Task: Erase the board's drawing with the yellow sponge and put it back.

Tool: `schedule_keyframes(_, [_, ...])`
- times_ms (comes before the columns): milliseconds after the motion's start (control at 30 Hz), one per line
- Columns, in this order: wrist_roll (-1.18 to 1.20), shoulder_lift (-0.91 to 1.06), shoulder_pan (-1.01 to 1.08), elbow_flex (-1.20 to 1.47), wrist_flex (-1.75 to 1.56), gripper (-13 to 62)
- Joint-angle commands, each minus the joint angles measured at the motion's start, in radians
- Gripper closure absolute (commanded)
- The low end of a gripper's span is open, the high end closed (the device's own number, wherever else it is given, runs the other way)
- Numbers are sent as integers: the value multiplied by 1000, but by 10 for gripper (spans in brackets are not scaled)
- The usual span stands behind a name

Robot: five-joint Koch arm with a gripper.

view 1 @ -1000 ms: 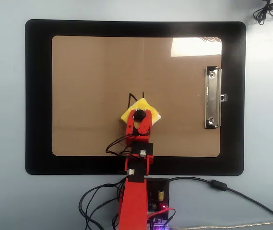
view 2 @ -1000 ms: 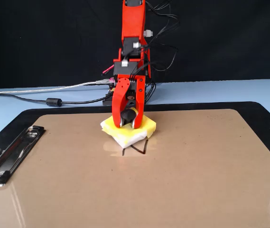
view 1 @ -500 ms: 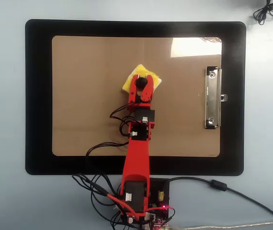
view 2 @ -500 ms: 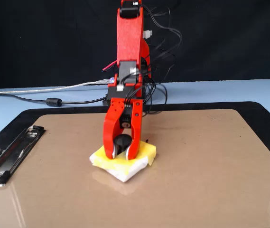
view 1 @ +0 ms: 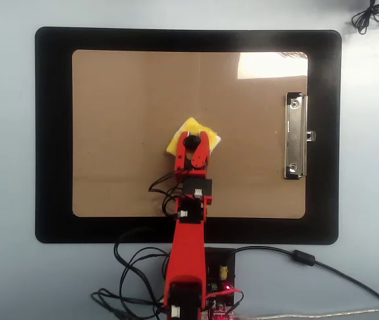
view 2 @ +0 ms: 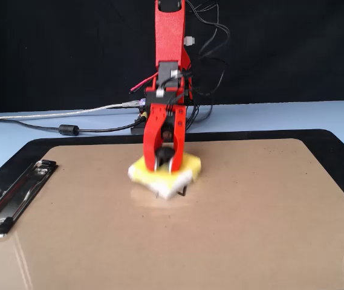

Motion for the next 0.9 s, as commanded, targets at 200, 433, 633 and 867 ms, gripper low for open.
schedule_keyframes(200, [-49, -72, -60, -41, -21, 576])
schedule_keyframes(433, [-153, 354, -230, 370, -12, 576])
schedule_keyframes(633, [-149, 100, -229, 158, -18, 576])
schedule_keyframes(867, [-144, -127, -150, -57, -20, 576])
